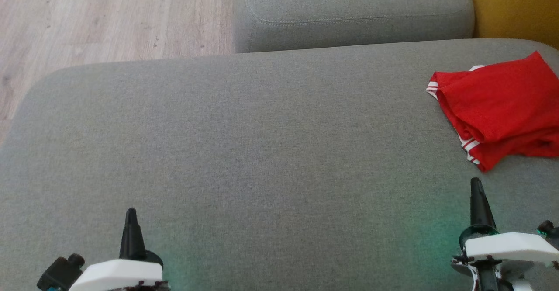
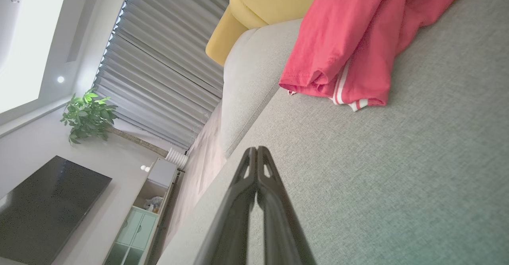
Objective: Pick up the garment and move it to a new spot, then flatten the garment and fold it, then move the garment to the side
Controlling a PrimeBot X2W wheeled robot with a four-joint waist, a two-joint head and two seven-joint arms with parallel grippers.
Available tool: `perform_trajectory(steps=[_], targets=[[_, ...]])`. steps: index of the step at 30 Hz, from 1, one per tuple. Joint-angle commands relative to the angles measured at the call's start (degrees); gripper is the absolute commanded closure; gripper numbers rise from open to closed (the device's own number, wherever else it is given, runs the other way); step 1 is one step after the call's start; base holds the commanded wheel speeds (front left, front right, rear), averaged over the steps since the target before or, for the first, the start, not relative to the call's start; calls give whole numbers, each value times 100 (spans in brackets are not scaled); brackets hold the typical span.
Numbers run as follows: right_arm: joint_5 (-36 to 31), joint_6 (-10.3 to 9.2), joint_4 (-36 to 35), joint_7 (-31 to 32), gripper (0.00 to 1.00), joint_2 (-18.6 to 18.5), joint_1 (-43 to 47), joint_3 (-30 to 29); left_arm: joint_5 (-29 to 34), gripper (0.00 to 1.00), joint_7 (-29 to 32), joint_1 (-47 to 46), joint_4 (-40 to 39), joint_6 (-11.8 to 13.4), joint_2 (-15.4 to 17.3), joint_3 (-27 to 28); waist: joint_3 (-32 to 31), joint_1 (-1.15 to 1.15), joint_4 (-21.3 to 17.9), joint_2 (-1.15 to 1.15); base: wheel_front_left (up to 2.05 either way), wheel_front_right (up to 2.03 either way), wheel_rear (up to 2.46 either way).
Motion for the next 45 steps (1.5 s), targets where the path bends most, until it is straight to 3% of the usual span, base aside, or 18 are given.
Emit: perform_trajectory(steps=[1,45], targets=[[196,-3,-162,41,100,-111,-286,30,-168,100,53,-301,-140,-55,86,179,0,0,-2,0,0,0,0],[3218,-4,-8,757,100,-116,-784,-272,-3070,100,787,-861,144,-520,77,847,-22,0,-72,0,0,0,0]])
